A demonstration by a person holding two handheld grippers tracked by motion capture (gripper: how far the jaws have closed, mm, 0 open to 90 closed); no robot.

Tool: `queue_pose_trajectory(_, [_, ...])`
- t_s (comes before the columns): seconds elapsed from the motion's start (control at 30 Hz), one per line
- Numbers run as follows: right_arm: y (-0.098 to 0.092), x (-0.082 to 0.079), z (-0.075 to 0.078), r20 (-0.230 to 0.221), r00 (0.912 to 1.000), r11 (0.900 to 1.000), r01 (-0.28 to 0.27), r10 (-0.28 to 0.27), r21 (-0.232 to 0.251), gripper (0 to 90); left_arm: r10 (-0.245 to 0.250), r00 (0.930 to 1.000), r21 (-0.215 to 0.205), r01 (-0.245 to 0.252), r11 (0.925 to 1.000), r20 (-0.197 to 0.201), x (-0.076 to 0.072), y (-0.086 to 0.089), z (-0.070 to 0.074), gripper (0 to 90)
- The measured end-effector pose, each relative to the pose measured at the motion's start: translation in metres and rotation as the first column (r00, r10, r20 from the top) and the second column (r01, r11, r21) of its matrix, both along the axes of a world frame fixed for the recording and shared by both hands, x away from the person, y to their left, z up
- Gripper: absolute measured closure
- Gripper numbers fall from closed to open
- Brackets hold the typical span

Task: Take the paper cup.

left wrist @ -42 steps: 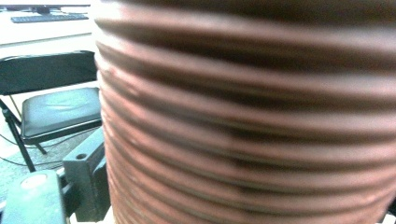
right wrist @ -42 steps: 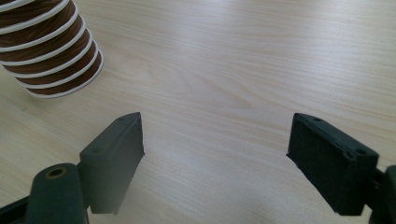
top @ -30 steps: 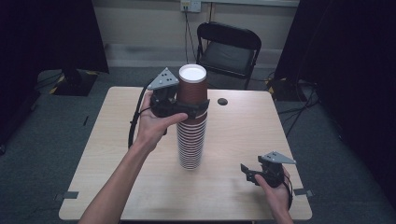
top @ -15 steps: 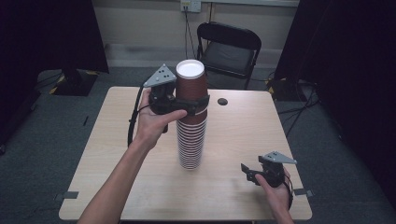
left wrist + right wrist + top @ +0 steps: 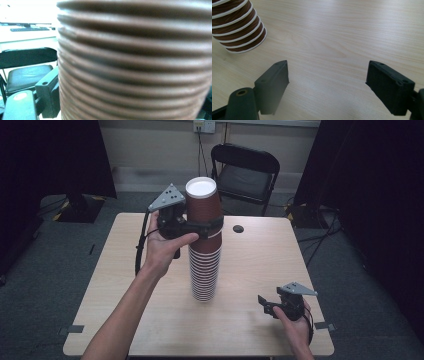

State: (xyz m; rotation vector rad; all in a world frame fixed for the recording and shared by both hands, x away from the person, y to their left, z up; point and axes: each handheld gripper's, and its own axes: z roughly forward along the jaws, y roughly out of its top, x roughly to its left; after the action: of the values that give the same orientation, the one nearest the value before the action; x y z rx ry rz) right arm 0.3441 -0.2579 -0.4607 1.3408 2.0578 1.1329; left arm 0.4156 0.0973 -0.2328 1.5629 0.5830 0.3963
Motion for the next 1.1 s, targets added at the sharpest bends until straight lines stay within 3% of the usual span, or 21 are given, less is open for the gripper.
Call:
queue_pose_trajectory(0.43, [0.000,0.000,0.000,-0.001,1.0000,1.000,-0.002,0.002,-0.002,17.4,0.008,0.9994,-0.028,-0.007,0.9996,0.034,-0.002,0.004,0.012,12.1])
queue_pose_trajectory(0.63, [0.001,0.000,-0.001,-0.003,1.0000,1.000,-0.001,0.001,-0.002,17.4,0.003,0.9979,-0.063,0.001,0.9980,0.064,-0.003,0.007,0.016,12.0])
queue_pose_trajectory(1.1, [0.002,0.000,-0.001,-0.006,1.0000,1.000,-0.005,0.005,-0.002,17.4,0.024,0.9965,-0.122,-0.014,0.9924,0.080,-0.006,0.016,0.025,12.2])
